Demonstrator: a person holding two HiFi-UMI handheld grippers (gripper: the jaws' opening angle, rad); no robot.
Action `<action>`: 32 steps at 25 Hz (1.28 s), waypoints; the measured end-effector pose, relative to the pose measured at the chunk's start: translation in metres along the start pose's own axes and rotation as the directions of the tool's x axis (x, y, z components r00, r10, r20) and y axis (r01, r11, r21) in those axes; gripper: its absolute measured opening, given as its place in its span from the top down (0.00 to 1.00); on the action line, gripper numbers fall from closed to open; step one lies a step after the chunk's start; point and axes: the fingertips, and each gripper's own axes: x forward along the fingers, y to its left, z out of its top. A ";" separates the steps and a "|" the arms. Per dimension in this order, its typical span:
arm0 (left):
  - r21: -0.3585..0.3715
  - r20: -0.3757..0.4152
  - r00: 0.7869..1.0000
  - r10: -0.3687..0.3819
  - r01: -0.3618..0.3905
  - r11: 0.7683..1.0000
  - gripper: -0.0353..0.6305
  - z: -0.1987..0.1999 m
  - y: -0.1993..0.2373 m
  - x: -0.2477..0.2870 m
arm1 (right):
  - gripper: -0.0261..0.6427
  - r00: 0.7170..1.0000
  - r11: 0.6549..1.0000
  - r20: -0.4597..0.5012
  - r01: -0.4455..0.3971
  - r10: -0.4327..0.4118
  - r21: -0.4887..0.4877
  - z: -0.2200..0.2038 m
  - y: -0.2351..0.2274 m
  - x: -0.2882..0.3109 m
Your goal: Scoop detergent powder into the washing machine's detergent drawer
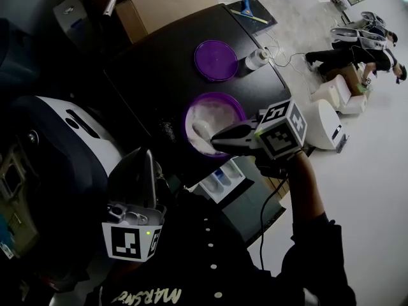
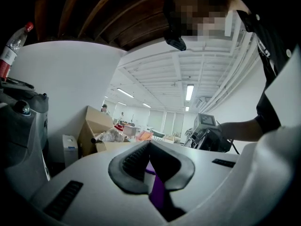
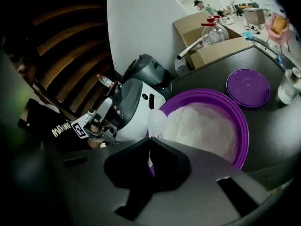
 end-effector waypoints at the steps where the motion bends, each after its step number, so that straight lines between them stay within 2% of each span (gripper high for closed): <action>1: 0.003 0.000 1.000 -0.002 0.002 1.000 0.92 0.001 -0.001 0.000 | 0.91 0.999 1.000 0.040 -0.018 0.017 0.019 0.002 0.001 -0.004; 3: 0.010 -0.001 1.000 -0.007 0.007 1.000 0.92 0.004 -0.003 0.000 | 0.91 0.990 0.996 0.128 -0.061 0.053 0.058 0.005 0.003 -0.013; 5: 0.018 0.000 1.000 -0.013 0.013 1.000 0.92 0.007 -0.007 0.001 | 0.91 0.969 0.989 0.229 -0.113 0.088 0.098 0.007 0.004 -0.023; 9: 0.042 0.003 1.000 -0.029 0.028 0.999 0.93 0.015 -0.016 0.001 | 0.91 0.898 0.971 0.422 -0.198 0.125 0.134 0.008 0.009 -0.043; 13: 0.066 0.012 0.999 -0.048 0.047 0.997 0.92 0.024 -0.027 0.002 | 0.91 0.833 0.961 0.538 -0.240 0.130 0.139 0.003 0.014 -0.057; 17: 0.088 0.023 0.997 -0.071 0.069 0.994 0.92 0.031 -0.039 0.003 | 0.91 0.773 0.953 0.619 -0.273 0.137 0.130 -0.003 0.019 -0.068; 24: 0.117 0.037 0.993 -0.113 0.108 0.987 0.92 0.041 -0.057 0.002 | 0.91 0.710 0.959 0.693 -0.265 0.123 0.101 -0.021 0.038 -0.091; 32: 0.142 0.051 0.983 -0.177 0.168 0.976 0.92 0.048 -0.082 0.003 | 0.91 0.613 0.957 0.786 -0.270 0.085 0.108 -0.068 0.060 -0.128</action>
